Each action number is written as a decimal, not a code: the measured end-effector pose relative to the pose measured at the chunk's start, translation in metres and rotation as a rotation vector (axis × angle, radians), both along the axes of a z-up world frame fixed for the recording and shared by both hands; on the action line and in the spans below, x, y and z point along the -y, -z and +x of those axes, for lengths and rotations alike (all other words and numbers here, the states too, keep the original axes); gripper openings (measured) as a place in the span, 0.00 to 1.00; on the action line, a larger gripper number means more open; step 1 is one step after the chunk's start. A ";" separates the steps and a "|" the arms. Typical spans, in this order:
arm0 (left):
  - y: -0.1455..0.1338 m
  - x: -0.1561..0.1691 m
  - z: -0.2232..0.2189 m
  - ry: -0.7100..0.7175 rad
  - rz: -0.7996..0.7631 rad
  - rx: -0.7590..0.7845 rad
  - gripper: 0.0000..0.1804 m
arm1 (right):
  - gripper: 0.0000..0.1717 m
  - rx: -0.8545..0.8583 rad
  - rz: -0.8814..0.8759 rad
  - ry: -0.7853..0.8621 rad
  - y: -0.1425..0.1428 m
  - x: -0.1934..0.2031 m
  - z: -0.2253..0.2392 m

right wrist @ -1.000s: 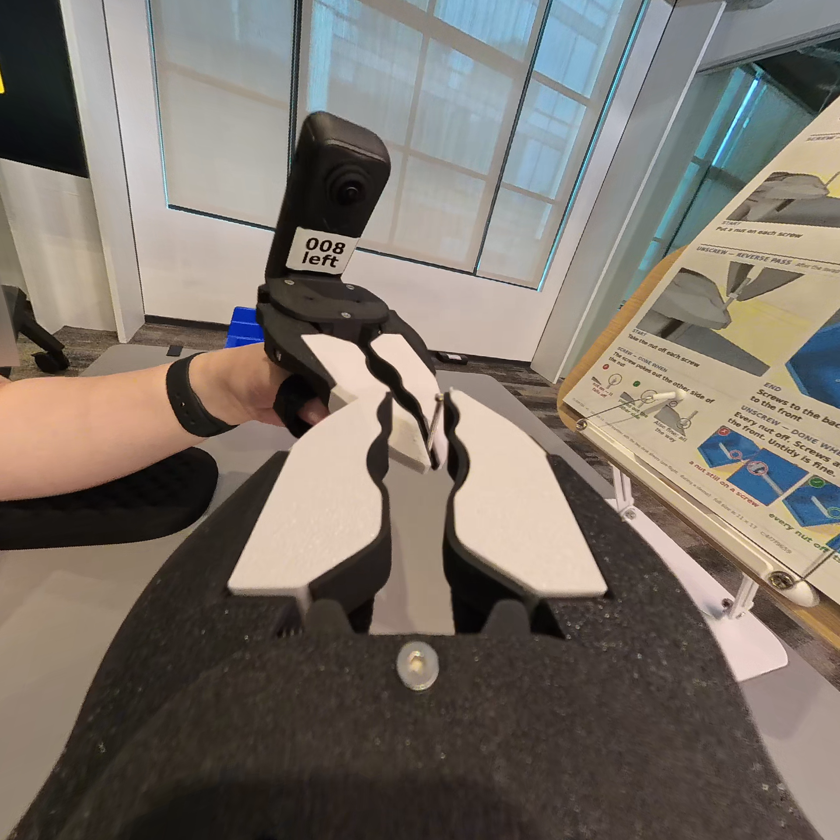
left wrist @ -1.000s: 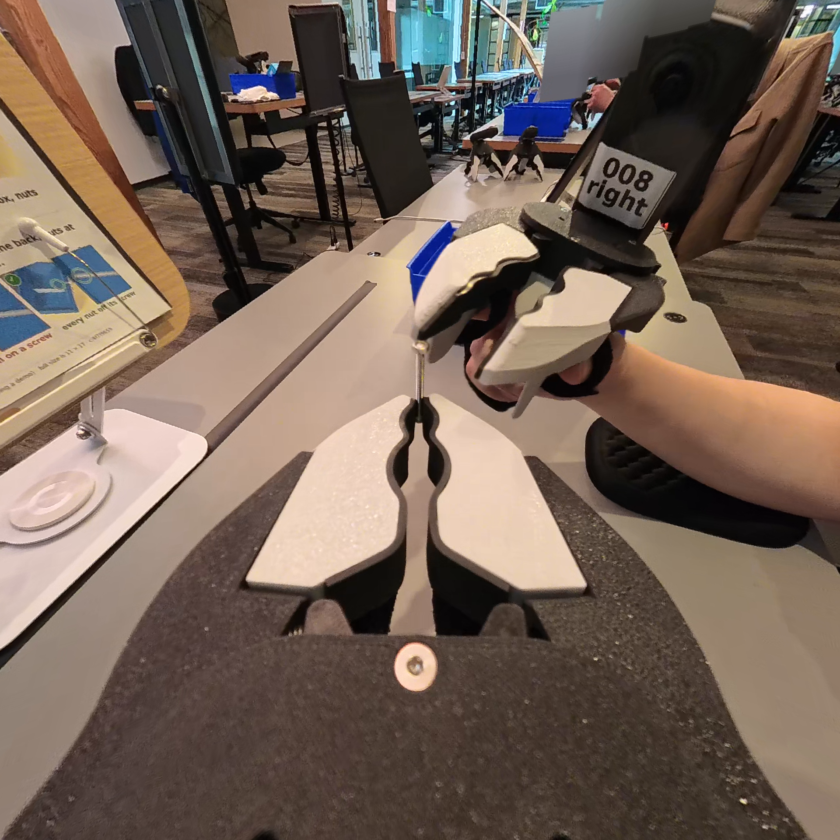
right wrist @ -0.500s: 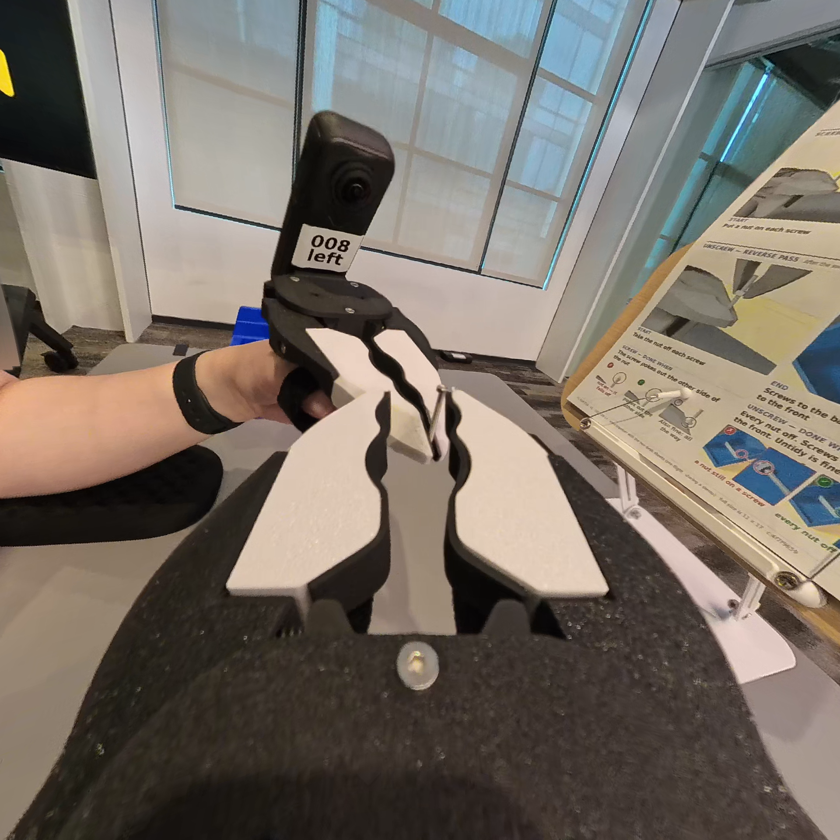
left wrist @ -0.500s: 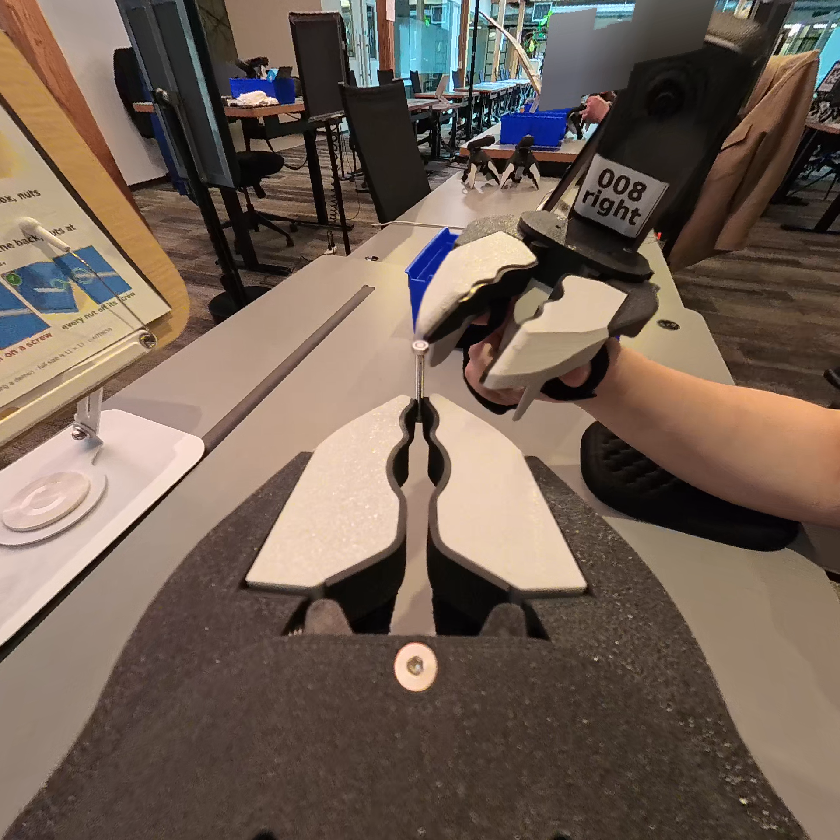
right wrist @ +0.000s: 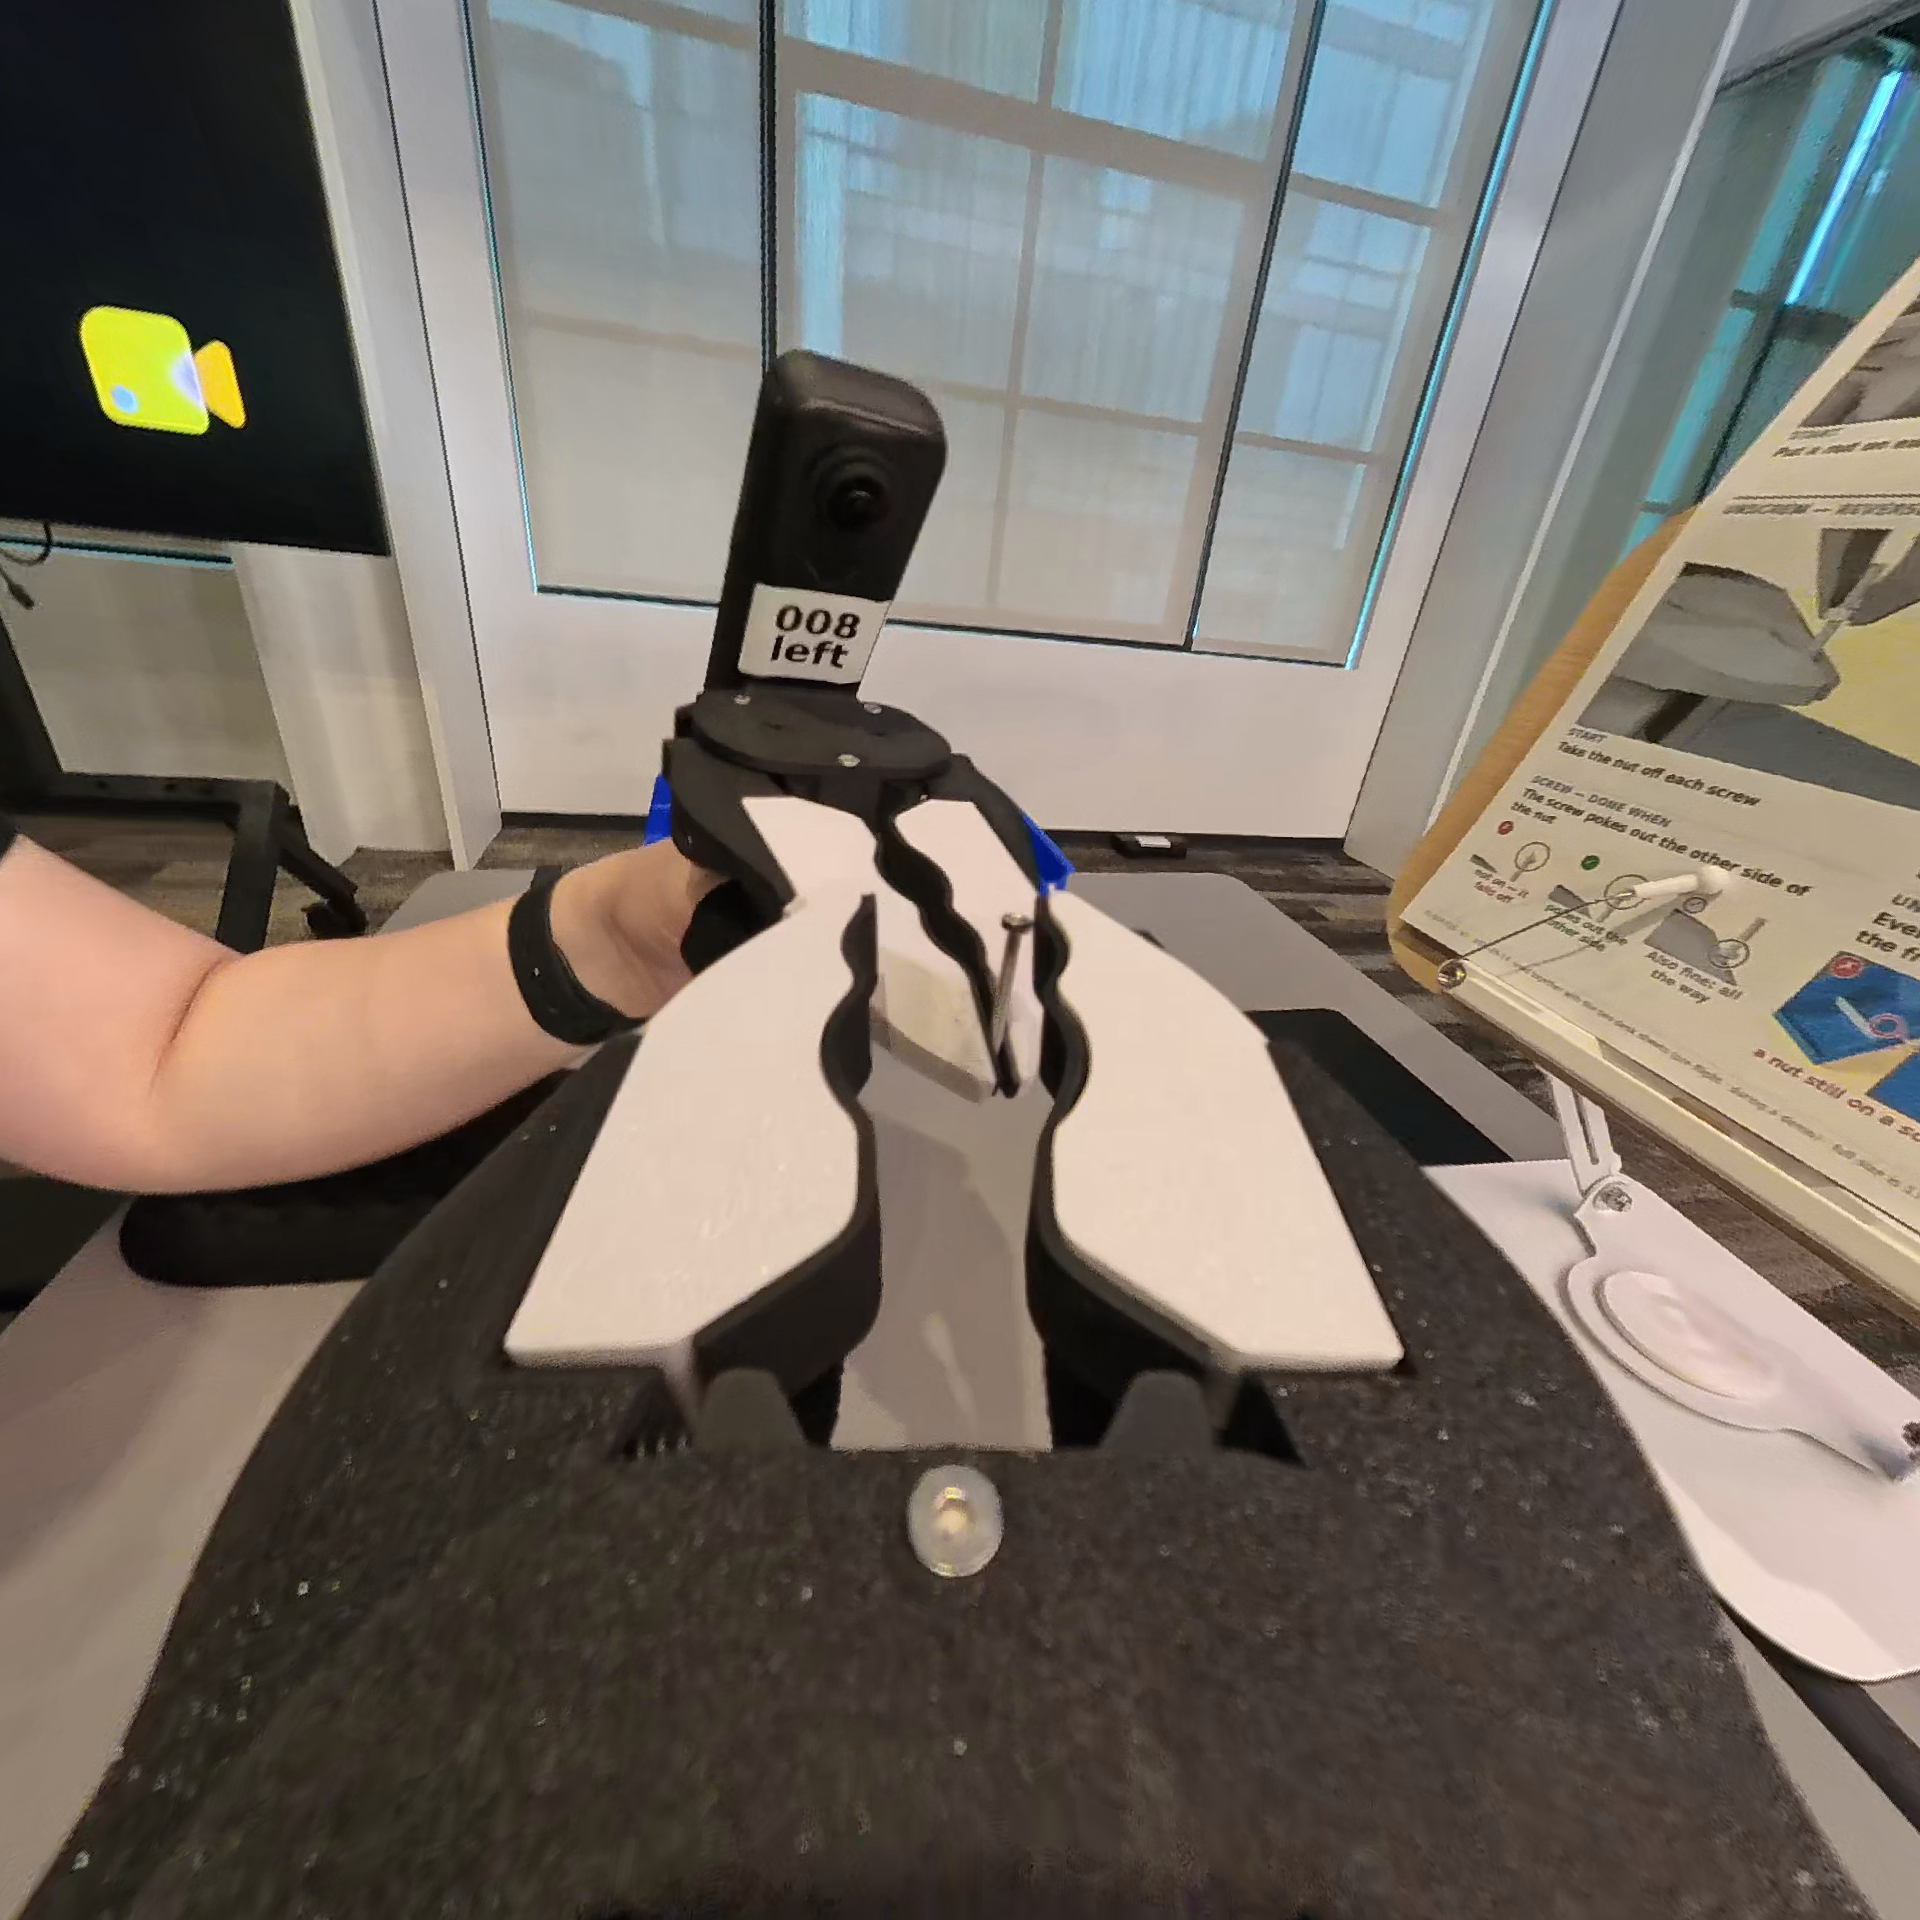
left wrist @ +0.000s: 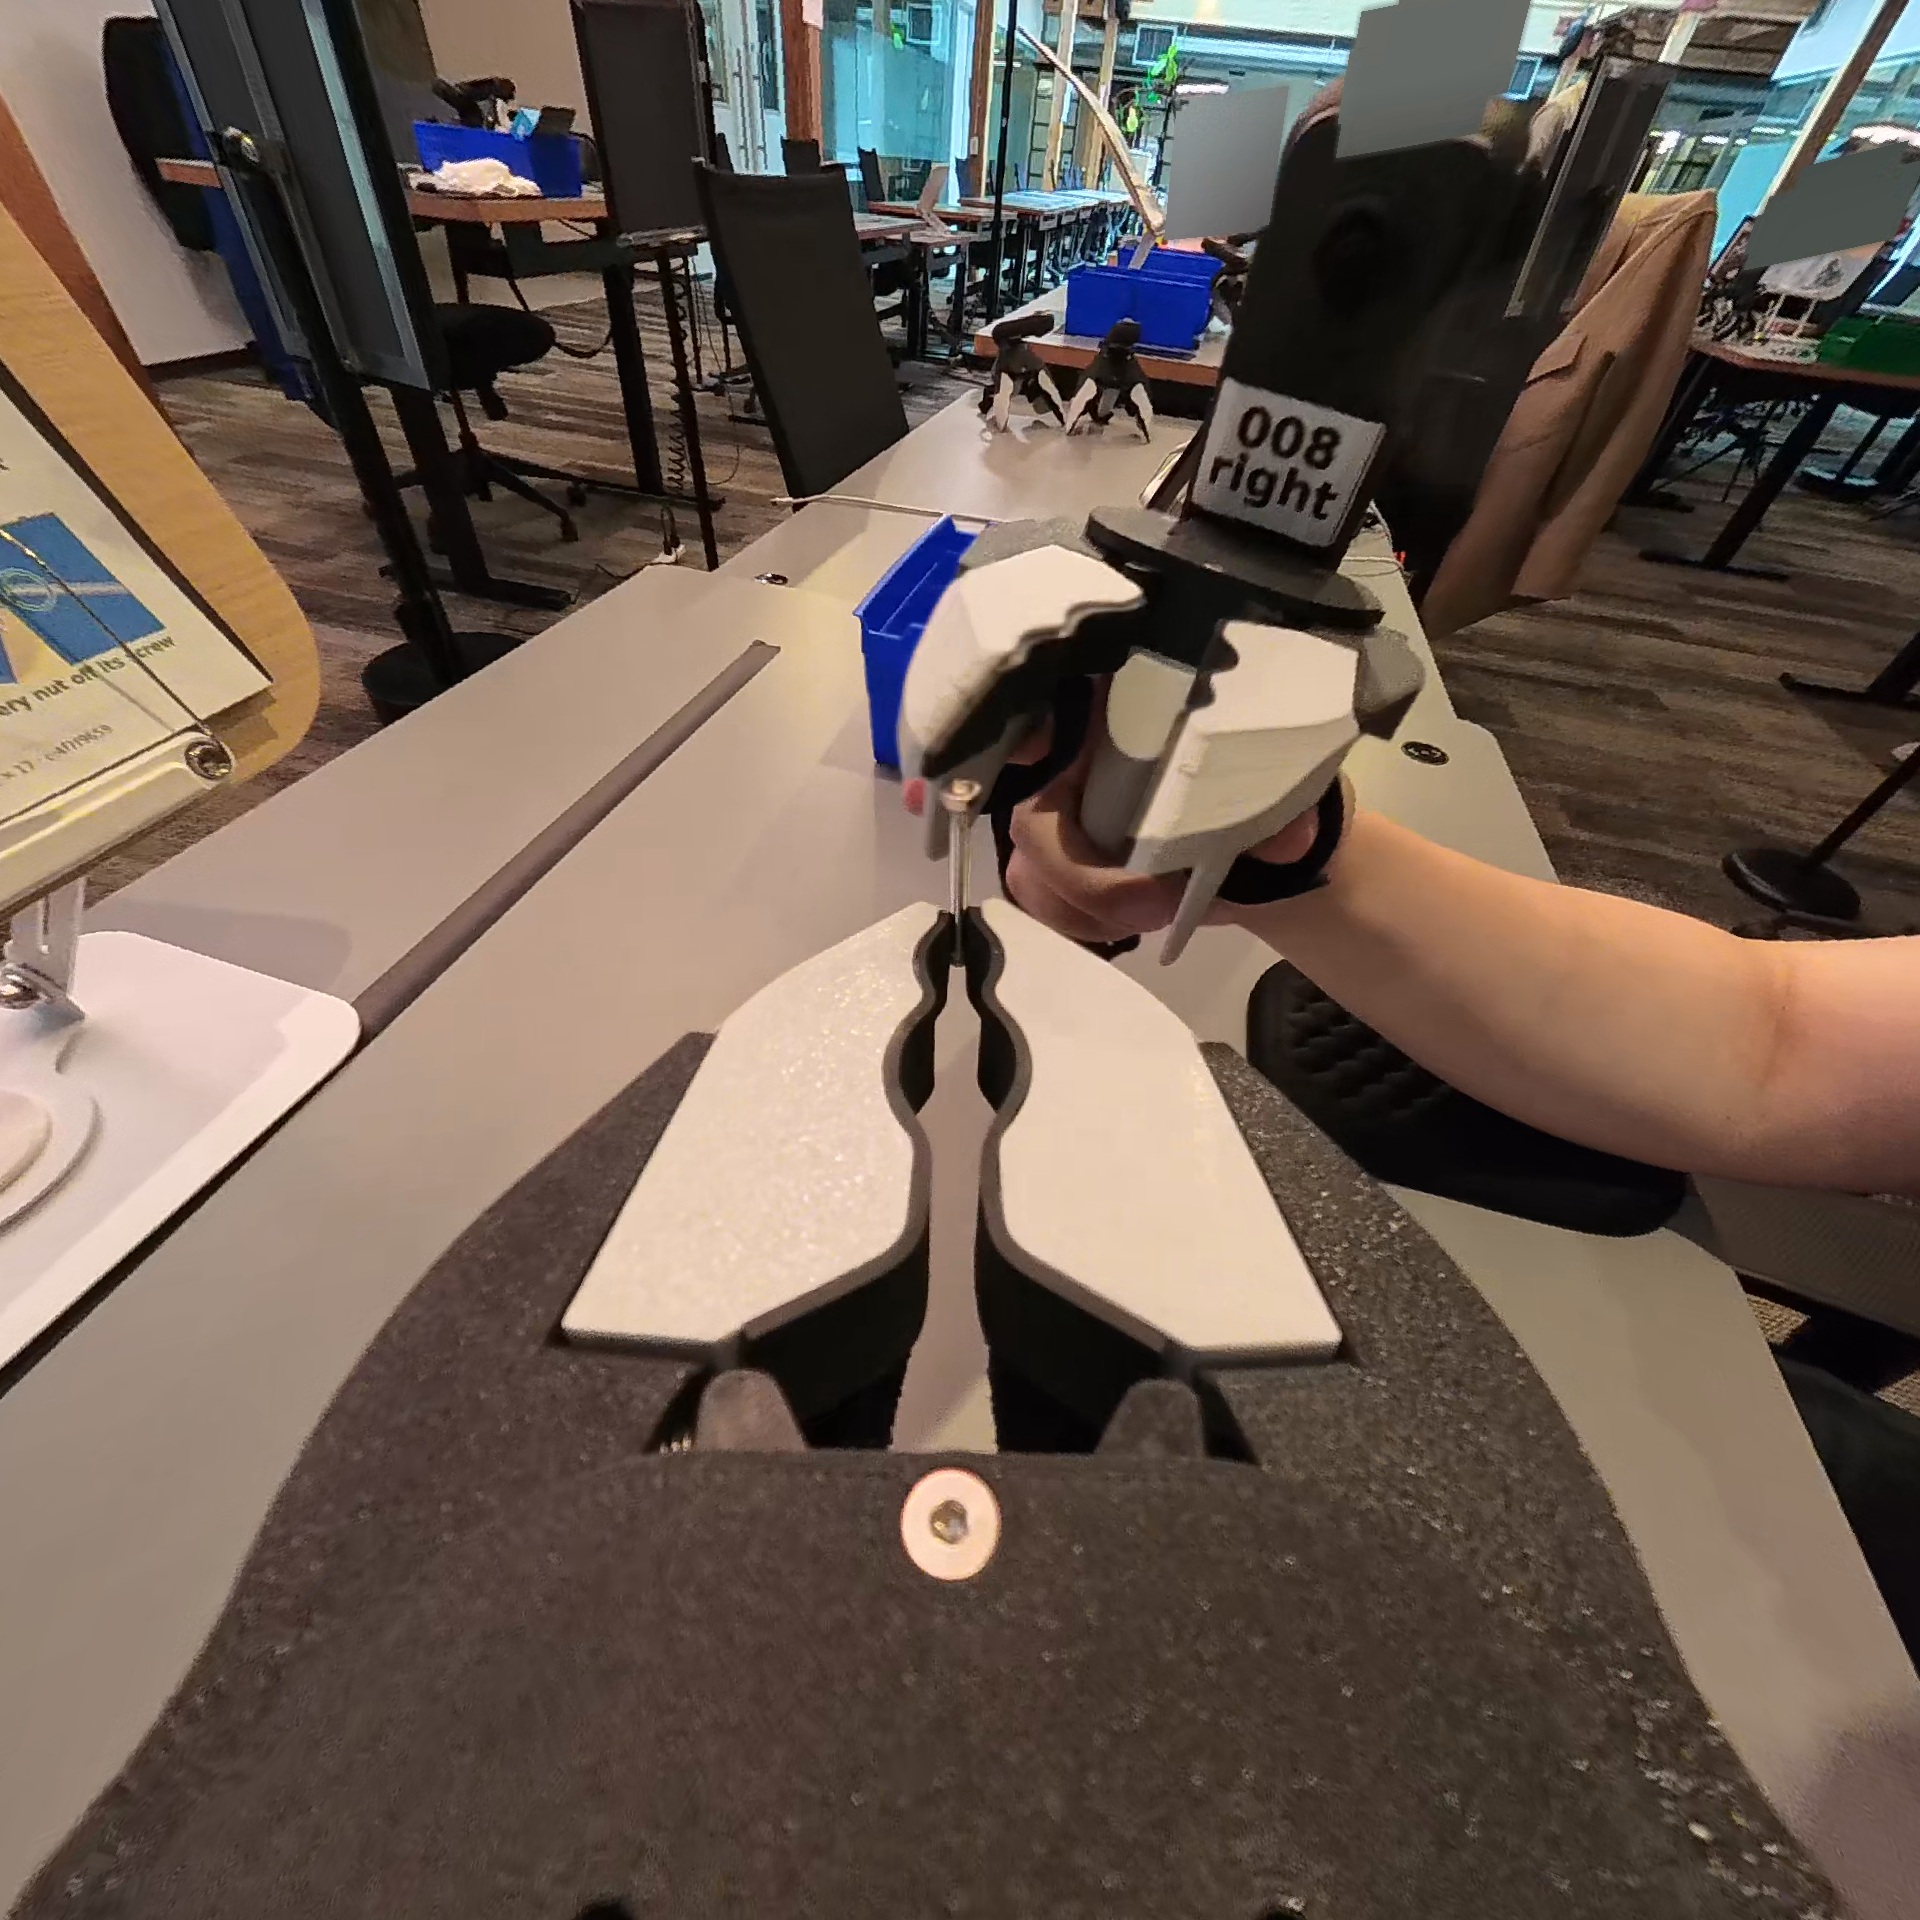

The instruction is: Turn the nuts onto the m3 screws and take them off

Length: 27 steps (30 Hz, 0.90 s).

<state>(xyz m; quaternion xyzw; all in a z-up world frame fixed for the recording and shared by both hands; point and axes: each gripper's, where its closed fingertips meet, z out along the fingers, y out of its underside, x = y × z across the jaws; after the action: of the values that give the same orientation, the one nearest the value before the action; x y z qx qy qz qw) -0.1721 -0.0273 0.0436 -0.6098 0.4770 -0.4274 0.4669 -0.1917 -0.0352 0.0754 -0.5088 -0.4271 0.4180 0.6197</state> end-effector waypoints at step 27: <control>0.002 0.002 0.002 0.005 0.010 -0.023 0.01 | 0.21 0.059 0.049 0.054 0.005 -0.002 -0.005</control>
<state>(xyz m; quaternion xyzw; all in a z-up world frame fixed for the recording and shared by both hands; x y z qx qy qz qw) -0.1702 -0.0293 0.0416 -0.6110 0.4863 -0.4189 0.4634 -0.1963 -0.0330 0.0709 -0.5169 -0.4413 0.3753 0.6303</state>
